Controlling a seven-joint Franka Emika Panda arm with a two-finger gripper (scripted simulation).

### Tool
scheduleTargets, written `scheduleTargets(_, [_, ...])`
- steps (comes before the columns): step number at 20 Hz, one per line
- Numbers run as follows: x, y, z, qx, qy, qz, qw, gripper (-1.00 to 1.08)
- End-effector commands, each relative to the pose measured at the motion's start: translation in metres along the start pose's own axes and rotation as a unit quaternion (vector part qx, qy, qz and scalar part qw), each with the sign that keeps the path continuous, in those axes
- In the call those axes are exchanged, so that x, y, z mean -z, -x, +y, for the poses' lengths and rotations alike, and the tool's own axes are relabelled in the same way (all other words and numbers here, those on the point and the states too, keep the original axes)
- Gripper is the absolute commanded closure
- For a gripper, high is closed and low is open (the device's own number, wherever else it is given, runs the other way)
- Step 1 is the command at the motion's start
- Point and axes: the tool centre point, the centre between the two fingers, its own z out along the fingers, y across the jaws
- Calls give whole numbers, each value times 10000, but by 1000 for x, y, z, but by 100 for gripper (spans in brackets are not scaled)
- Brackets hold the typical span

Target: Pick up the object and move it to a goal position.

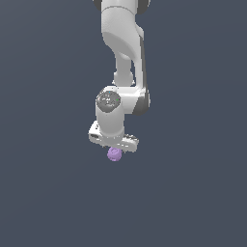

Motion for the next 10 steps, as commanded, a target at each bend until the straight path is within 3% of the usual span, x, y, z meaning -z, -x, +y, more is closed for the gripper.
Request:
scheduleTargets(1, [-5,0,0,-2,0,-2,10000,-92])
scheduleTargets(10, [-46,0,0,-23,-4,9,10000,-92])
